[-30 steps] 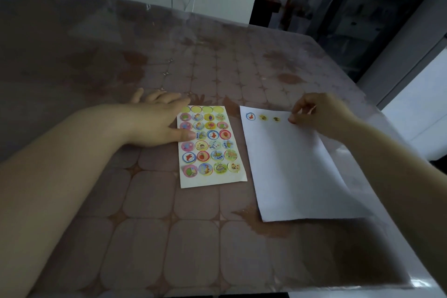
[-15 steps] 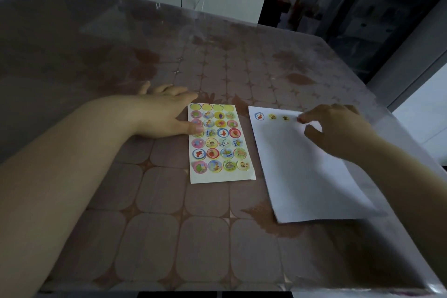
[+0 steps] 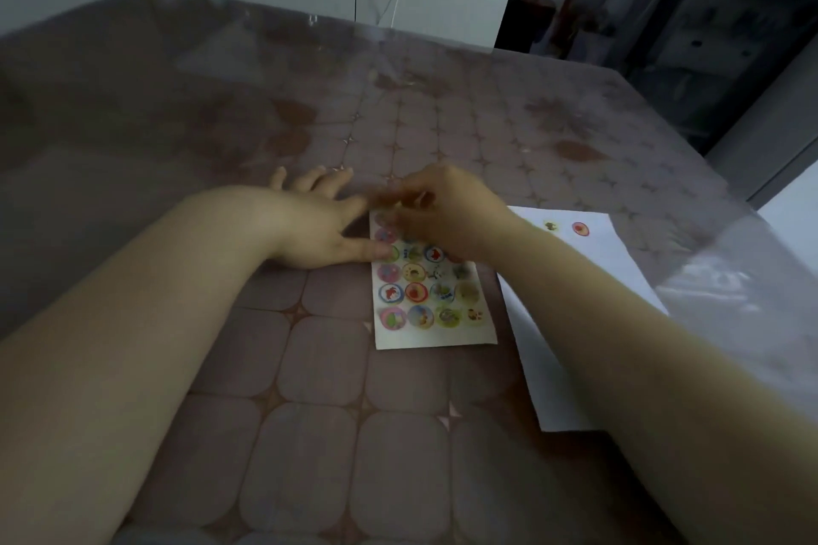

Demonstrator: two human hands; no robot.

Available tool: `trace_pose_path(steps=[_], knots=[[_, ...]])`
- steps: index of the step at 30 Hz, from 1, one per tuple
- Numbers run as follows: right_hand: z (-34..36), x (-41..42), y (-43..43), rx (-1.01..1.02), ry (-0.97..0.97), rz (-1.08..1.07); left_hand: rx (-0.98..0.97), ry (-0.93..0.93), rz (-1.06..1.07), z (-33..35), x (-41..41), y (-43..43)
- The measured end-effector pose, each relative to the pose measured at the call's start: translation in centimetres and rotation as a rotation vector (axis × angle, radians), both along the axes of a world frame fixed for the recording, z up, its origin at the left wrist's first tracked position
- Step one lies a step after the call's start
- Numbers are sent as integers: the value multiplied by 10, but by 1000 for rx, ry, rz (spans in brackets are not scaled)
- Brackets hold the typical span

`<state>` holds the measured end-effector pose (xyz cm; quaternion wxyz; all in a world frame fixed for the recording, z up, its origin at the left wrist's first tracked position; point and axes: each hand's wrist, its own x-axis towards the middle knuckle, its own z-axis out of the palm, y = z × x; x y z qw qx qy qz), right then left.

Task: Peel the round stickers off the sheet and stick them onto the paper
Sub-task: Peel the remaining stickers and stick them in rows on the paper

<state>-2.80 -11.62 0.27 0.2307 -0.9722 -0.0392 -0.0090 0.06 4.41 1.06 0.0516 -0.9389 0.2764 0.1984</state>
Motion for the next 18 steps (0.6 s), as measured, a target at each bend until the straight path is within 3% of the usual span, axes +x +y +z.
trace_pose_path(steps=[7,13,18], knots=[[-10,-6,3,179,-111,-21,41,16,6,1,-2,-3],[-15,-2,2,186,-158,-36,43,29,23,0,-2,-4],[2,-1,-9,356,-158,-91,41,6,22,0,-1,-4]])
